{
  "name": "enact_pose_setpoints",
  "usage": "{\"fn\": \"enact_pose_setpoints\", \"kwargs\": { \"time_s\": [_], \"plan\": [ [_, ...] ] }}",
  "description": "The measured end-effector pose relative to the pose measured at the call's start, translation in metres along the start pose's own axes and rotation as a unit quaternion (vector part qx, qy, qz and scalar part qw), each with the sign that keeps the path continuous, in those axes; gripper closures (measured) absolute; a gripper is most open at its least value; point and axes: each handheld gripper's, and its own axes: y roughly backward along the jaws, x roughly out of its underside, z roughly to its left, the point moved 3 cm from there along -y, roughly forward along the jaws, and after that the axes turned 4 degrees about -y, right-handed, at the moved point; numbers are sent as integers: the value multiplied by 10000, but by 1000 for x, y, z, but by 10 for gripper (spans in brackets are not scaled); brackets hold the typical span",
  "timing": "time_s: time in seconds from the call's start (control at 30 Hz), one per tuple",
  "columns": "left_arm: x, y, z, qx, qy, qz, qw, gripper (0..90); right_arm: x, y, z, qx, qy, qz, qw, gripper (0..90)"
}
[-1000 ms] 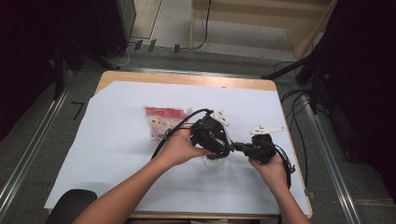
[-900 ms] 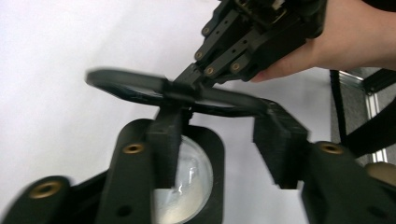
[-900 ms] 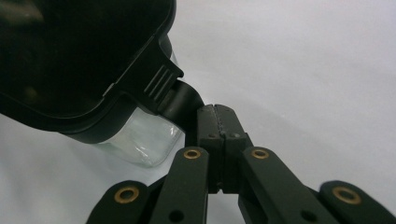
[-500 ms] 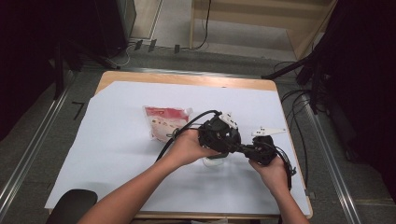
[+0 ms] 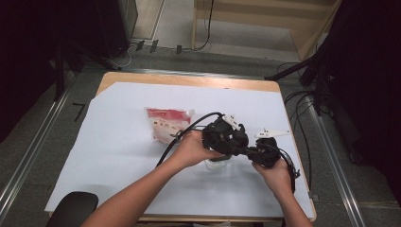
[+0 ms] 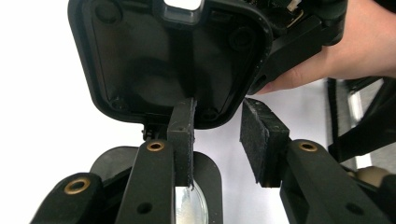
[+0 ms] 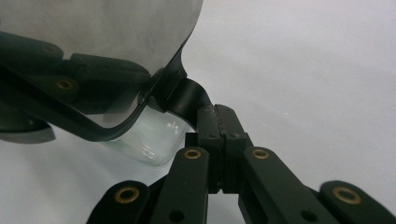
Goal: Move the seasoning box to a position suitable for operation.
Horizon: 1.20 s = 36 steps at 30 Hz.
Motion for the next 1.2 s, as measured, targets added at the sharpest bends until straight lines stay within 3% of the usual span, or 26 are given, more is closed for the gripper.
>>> {"fn": "enact_pose_setpoints", "kwargs": {
  "time_s": [0.3,0.4,0.5,0.63,0.73,0.93,1.2],
  "plan": [
    [12,22,2,39,62,-86,9999,569,1,16,1,-20,-84,-150,9998,787],
    [17,29,3,99,73,-41,9999,510,6,19,7,-71,30,-49,10000,682],
    [23,38,2,99,106,-84,9999,469,8,23,18,-204,131,-67,9997,631],
    [28,48,2,128,159,-67,9998,451,15,25,31,-302,235,133,9992,638],
    [33,58,0,150,226,-188,9995,447,19,28,40,-260,449,285,9982,656],
    [46,78,1,29,180,-111,9998,446,20,35,60,-561,617,17,9965,662],
    [58,105,12,27,406,-216,9989,442,11,30,79,-930,563,-56,9941,630]
  ]
}}
